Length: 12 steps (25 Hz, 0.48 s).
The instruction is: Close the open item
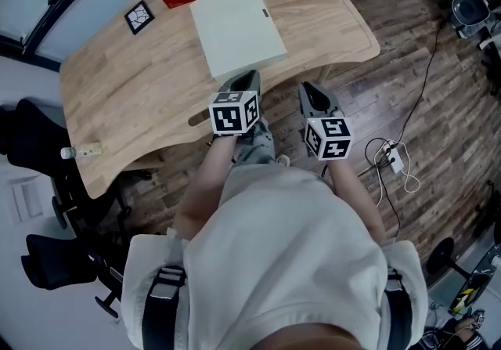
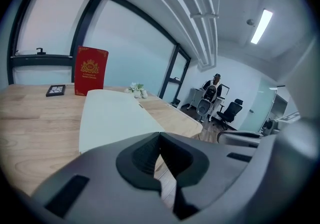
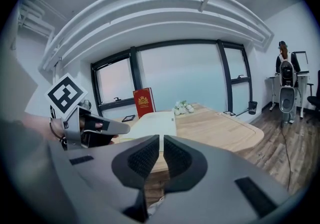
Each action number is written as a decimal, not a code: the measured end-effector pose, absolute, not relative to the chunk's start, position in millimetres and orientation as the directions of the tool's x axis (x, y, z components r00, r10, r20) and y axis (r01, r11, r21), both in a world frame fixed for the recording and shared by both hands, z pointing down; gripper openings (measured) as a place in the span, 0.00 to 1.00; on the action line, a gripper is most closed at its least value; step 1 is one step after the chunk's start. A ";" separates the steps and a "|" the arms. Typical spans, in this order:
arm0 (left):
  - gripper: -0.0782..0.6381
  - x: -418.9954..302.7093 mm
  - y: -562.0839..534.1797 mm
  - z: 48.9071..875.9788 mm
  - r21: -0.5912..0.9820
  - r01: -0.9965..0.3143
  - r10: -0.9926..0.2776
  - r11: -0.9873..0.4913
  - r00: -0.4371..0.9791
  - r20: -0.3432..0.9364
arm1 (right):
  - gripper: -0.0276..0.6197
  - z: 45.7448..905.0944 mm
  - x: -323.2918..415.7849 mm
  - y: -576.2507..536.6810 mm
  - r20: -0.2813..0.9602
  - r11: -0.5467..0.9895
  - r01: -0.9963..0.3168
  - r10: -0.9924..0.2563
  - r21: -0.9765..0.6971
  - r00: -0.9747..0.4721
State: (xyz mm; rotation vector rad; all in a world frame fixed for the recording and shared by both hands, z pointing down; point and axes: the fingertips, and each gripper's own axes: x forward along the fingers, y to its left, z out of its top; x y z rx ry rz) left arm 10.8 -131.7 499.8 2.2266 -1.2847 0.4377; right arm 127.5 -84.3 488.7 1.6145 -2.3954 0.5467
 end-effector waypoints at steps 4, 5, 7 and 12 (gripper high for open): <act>0.14 12.9 -111.3 497.6 0.303 -0.862 -0.701 -0.407 0.508 0.501 | 0.09 482.9 132.0 -69.9 0.345 0.322 -0.927 -0.862 -0.192 -0.371; 0.14 13.3 -106.8 498.2 0.308 -0.860 -0.701 -0.407 0.510 0.499 | 0.08 481.9 133.3 -66.7 0.341 0.318 -0.929 -0.866 -0.192 -0.366; 0.14 14.3 -98.2 499.6 0.316 -0.857 -0.700 -0.406 0.514 0.496 | 0.08 479.9 136.0 -60.5 0.334 0.312 -0.932 -0.872 -0.187 -0.359; 0.14 19.2 -78.0 500.3 0.345 -0.842 -0.687 -0.414 0.538 0.489 | 0.07 475.6 139.9 -46.5 0.323 0.307 -0.935 -0.879 -0.176 -0.350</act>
